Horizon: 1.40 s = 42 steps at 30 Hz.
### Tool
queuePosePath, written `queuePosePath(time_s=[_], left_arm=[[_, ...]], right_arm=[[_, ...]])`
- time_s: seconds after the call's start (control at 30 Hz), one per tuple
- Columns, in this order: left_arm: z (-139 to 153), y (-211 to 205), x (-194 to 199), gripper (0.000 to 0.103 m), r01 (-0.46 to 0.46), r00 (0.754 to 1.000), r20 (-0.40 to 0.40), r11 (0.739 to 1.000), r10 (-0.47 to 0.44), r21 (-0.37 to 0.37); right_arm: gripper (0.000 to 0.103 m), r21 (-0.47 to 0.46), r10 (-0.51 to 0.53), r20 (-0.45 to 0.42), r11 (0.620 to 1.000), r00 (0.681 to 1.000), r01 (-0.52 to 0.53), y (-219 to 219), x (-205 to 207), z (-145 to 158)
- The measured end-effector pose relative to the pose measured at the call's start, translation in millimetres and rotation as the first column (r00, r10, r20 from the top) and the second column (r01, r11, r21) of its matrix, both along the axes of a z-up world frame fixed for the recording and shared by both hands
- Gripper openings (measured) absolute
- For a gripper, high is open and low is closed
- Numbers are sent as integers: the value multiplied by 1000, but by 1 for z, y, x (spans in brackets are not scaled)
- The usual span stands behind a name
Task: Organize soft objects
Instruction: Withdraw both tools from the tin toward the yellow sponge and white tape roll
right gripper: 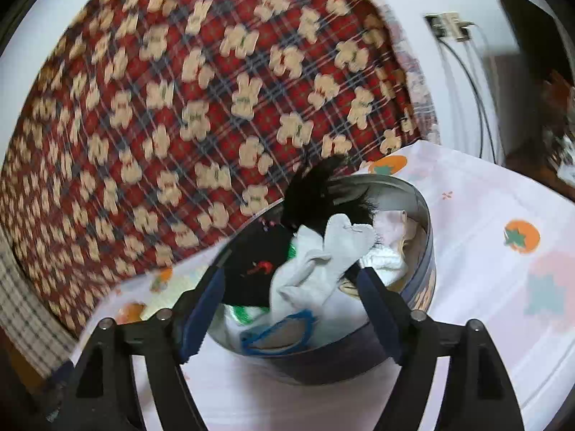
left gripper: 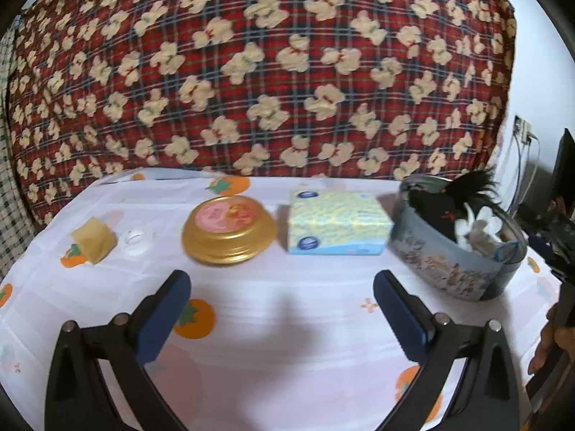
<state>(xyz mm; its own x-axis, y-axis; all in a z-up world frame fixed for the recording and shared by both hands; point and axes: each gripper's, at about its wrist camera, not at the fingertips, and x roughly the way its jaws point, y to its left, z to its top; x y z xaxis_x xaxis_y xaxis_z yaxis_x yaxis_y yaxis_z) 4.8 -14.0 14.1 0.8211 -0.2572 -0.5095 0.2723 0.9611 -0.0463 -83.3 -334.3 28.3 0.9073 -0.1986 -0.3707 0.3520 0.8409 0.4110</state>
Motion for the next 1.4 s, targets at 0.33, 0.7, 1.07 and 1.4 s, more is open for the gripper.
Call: queuePosePath(time_s=[0.33,0.7,1.07,1.4], left_arm=[[-4,50,-1,103,-96,995,29,995,96,25],[-12,102,5,103,-170,985,24,985,169,6],[-31,180,25,103,-294,955,-18,955,295,24],[-36,227,71,103,-307,948,-68,949,312,74]], right_arm=[[82,-87,107,37,991,994,-104,87,18,1],[82,-128,254,49,961,966,-246,176,41,-2],[82,-180,411,-13,896,911,-407,252,74,-8],[82,-179,527,-109,824,843,-538,313,124,-22]])
